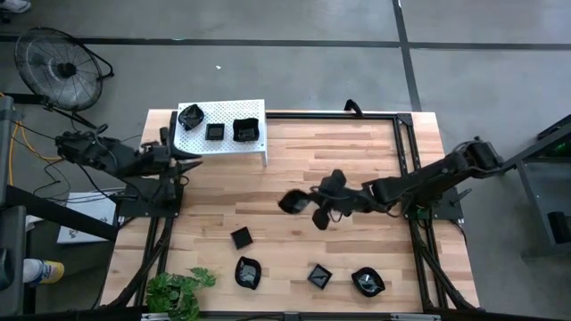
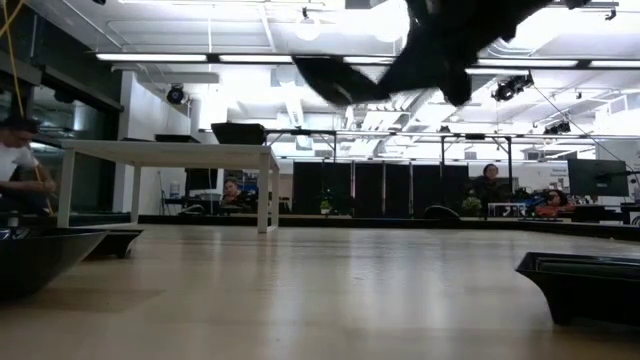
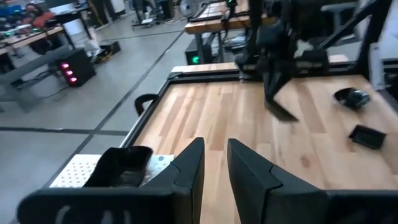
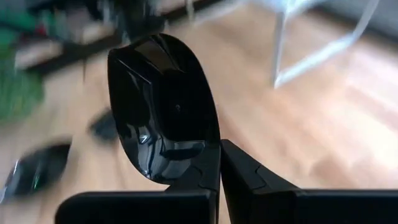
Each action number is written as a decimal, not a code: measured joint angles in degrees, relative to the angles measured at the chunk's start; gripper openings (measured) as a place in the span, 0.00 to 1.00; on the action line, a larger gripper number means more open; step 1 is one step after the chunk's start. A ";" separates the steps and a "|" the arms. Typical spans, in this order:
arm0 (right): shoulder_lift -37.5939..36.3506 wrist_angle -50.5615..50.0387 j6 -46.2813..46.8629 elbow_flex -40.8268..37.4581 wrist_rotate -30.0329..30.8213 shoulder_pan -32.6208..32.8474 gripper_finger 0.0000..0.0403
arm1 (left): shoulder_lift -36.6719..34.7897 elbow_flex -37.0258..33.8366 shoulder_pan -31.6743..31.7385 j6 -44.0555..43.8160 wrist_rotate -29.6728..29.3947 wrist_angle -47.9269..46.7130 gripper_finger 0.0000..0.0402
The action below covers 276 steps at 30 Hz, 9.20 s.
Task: Pick & Place Mini shaped plates
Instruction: Stack the black leaf shaped plate on top of the black leaf shaped plate on the shelf
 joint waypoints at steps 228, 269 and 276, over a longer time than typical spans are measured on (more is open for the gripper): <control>-20.41 10.84 -49.92 0.00 13.74 -18.61 0.53 | 32.57 28.19 83.61 -9.15 37.64 -24.17 0.00; -23.02 -5.10 -41.02 0.00 9.22 -18.58 0.52 | 44.88 44.94 89.07 -15.82 38.51 -32.06 0.00; -23.62 -5.07 -41.24 0.00 9.24 -18.58 0.52 | 38.48 36.88 79.23 -32.12 29.08 -24.57 0.00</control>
